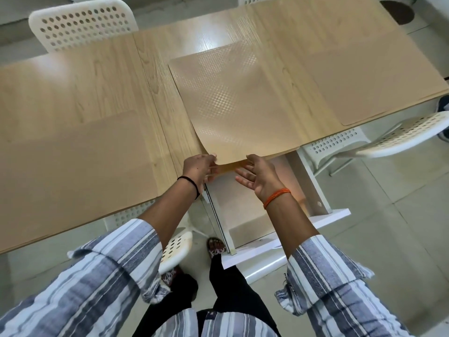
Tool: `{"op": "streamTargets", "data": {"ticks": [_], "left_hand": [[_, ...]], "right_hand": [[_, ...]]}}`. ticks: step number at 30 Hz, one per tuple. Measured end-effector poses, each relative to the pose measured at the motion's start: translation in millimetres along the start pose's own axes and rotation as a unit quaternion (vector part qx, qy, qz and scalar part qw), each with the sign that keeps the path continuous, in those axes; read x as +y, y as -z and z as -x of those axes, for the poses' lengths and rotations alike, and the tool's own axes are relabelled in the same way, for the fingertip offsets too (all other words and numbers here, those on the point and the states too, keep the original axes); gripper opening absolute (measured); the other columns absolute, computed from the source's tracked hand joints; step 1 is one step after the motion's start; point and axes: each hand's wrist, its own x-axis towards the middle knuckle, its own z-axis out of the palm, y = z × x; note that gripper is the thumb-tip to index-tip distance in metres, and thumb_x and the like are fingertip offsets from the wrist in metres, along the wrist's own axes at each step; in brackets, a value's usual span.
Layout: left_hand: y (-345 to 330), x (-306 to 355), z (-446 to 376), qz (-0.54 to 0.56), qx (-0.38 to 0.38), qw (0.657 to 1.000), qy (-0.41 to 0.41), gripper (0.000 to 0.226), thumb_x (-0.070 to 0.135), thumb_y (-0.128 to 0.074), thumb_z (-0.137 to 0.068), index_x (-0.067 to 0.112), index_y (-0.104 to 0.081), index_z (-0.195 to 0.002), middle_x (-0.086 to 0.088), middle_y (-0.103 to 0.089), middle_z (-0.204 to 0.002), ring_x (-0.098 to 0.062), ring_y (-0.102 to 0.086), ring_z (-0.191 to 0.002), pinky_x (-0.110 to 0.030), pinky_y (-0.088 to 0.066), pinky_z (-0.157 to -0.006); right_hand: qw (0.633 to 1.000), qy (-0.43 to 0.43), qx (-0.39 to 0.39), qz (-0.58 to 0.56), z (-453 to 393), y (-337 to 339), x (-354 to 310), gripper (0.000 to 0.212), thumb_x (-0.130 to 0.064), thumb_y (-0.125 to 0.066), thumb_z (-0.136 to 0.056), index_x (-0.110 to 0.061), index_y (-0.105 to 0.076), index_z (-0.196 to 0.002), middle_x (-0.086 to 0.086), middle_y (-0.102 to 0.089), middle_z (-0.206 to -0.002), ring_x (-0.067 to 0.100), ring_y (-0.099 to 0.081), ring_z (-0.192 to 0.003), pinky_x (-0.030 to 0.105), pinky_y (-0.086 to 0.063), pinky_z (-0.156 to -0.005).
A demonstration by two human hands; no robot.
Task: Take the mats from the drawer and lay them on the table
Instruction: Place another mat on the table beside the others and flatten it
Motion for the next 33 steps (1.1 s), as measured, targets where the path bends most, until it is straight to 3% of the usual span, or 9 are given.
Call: {"op": "streamTargets", "data": {"ticks": [2, 6, 12, 15, 17, 20, 24, 30, 33], "left_hand": [[-4.2, 3.9, -3.3, 0.004, 0.008, 1.0, -0.012, 0.007, 0.011, -0.065, -0.089, 0.008, -0.059, -0.091, -0.007, -0.063, -0.08, -0.016, -0.064, -0.059, -0.028, -0.052, -0.062], [-3.9, 11.9, -6.0, 0.057, -0.005, 0.998, -0.028, 0.01, 0.001, -0.057, -0.083, 0.01, -0.055, -0.081, -0.002, -0.057, -0.071, -0.014, -0.06, -0.058, -0.036, -0.056, -0.077], [27.6, 13.4, -8.3, 0.075, -0.003, 0.996, -0.041, 0.021, 0.002, -0.05, -0.077, 0.018, -0.047, -0.064, 0.001, -0.042, -0.064, -0.014, -0.039, -0.061, -0.03, -0.034, -0.062], [41.6, 14.9, -13.5, 0.091, -0.038, 0.995, -0.013, 0.011, 0.002, -0.049, -0.08, 0.012, -0.054, -0.082, -0.005, -0.054, -0.084, -0.02, -0.055, -0.074, -0.03, -0.053, -0.059], [46.8, 20.6, -16.4, 0.071, -0.05, 0.996, 0.014, 0.006, 0.012, -0.055, -0.089, 0.012, -0.057, -0.095, -0.004, -0.059, -0.097, -0.021, -0.06, -0.083, -0.034, -0.059, -0.071], [52.6, 31.2, -26.6, -0.022, -0.041, 0.998, 0.044, 0.031, 0.027, -0.063, -0.092, 0.013, -0.057, -0.119, -0.002, -0.061, -0.112, -0.017, -0.061, -0.092, -0.035, -0.054, -0.082], [58.4, 38.1, -38.0, -0.179, -0.027, 0.983, -0.035, 0.055, 0.006, -0.054, -0.094, 0.017, -0.039, -0.146, -0.007, -0.056, -0.132, -0.024, -0.057, -0.107, -0.035, -0.05, -0.088], [73.1, 41.6, -30.4, -0.116, -0.102, 0.984, -0.089, 0.065, -0.005, -0.048, -0.093, 0.035, -0.043, -0.144, 0.001, -0.057, -0.13, -0.018, -0.058, -0.101, -0.029, -0.049, -0.084], [91.5, 43.0, -25.8, -0.072, -0.129, 0.988, -0.049, 0.064, -0.008, -0.044, -0.092, 0.036, -0.05, -0.138, -0.002, -0.062, -0.122, -0.022, -0.06, -0.096, -0.029, -0.054, -0.077]], "right_hand": [[1.0, 0.007, -0.005, -0.017, -4.6, 3.9, 0.8, 0.015, -0.017, -0.056, -0.097, -0.006, -0.059, -0.106, 0.012, -0.066, -0.106, 0.024, -0.069, -0.088, 0.036, -0.06, -0.07], [0.995, 0.024, 0.006, -0.096, -18.4, 16.6, -9.0, 0.03, -0.016, -0.06, -0.095, -0.004, -0.054, -0.121, 0.017, -0.066, -0.117, 0.026, -0.069, -0.09, 0.036, -0.06, -0.062], [0.983, 0.071, 0.092, -0.141, -37.4, 45.7, -37.1, 0.021, -0.013, -0.061, -0.095, -0.007, -0.054, -0.113, 0.011, -0.063, -0.1, 0.022, -0.064, -0.083, 0.034, -0.058, -0.051], [0.986, 0.104, 0.106, -0.078, -42.4, 60.8, -45.8, 0.015, -0.002, -0.064, -0.091, -0.01, -0.057, -0.102, 0.006, -0.062, -0.089, 0.02, -0.062, -0.08, 0.033, -0.059, -0.059], [0.993, 0.098, 0.062, 0.012, -42.6, 70.5, -49.9, 0.018, -0.001, -0.064, -0.09, -0.014, -0.056, -0.099, 0.006, -0.063, -0.092, 0.019, -0.062, -0.079, 0.033, -0.059, -0.063], [0.969, 0.066, -0.056, 0.231, -37.3, 82.2, -55.1, 0.022, 0.0, -0.064, -0.089, -0.019, -0.061, -0.1, 0.005, -0.066, -0.1, 0.017, -0.063, -0.084, 0.027, -0.06, -0.062], [0.909, 0.039, -0.134, 0.392, -34.4, 82.6, -62.1, 0.024, -0.004, -0.07, -0.087, -0.015, -0.065, -0.108, 0.003, -0.069, -0.094, 0.018, -0.065, -0.082, 0.026, -0.058, -0.065], [0.962, 0.109, -0.015, 0.25, -55.3, 51.9, -76.0, 0.003, -0.025, -0.065, -0.093, -0.024, -0.063, -0.093, -0.006, -0.054, -0.076, 0.009, -0.046, -0.062, 0.023, -0.037, -0.057], [0.963, 0.133, -0.018, 0.234, -65.9, 34.9, -83.2, 0.02, -0.018, -0.065, -0.093, -0.014, -0.066, -0.112, 0.01, -0.067, -0.11, 0.022, -0.059, -0.088, 0.03, -0.047, -0.07]]}}
